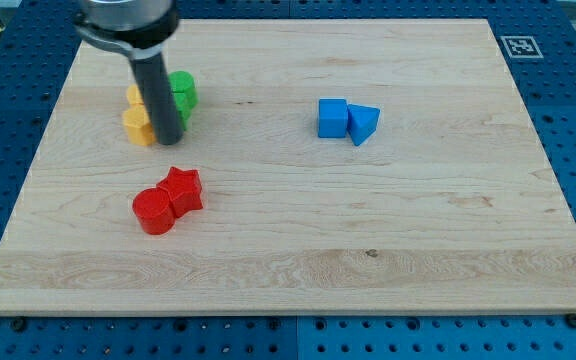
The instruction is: Point your arm at the red circle
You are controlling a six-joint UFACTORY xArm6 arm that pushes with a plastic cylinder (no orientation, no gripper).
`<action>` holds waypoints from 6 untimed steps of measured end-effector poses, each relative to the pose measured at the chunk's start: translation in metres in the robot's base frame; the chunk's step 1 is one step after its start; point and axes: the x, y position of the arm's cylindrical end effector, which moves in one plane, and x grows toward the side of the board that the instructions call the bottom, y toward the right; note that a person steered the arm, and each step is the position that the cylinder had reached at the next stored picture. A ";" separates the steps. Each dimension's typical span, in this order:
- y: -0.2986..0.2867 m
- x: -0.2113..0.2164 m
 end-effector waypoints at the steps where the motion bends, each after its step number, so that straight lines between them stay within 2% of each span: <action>1: -0.033 0.000; 2: -0.046 0.026; 4: -0.044 0.128; 6: -0.036 0.128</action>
